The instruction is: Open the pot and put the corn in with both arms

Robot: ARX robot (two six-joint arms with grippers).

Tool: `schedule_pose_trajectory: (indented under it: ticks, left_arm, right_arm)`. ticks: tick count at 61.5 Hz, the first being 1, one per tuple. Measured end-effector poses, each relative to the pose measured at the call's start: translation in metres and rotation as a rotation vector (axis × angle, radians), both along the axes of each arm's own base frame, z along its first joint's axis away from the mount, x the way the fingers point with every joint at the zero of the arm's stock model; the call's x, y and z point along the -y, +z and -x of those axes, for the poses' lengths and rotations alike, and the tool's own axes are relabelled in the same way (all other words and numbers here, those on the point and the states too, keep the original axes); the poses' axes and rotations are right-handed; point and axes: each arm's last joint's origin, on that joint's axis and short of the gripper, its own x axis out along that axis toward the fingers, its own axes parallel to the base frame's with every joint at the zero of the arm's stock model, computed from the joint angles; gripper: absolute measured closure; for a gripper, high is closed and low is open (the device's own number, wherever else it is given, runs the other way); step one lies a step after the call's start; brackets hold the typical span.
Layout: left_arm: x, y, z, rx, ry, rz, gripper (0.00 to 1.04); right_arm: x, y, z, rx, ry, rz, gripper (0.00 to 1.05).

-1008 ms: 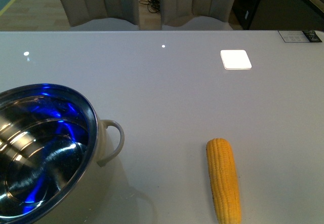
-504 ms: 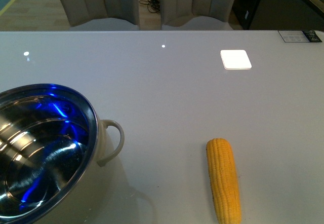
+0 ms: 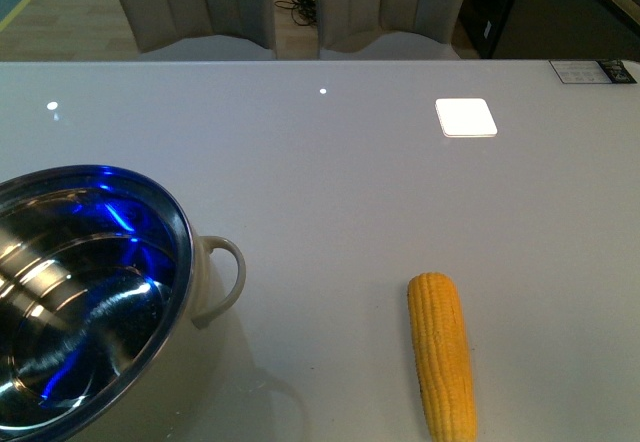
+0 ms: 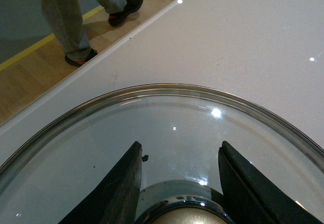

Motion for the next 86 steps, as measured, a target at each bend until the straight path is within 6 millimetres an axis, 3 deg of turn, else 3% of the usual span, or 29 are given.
schedule_pose_trajectory:
  ticks: [27,57,86]
  left_arm:
    - [-0.008,-0.010,-0.007,0.023,-0.033,0.018,0.65]
    - [-0.016,-0.002,-0.013,-0.018,-0.048,0.113,0.65]
    - [-0.007,-0.018,-0.010,0.024,-0.038,0.009,0.65]
  right_arm:
    - [0.000,0.000,0.000,0.000,0.000,0.000,0.09]
    - [0.000,0.000,0.000,0.000,0.000,0.000,0.09]
    - [0.000,0.000,0.000,0.000,0.000,0.000,0.09]
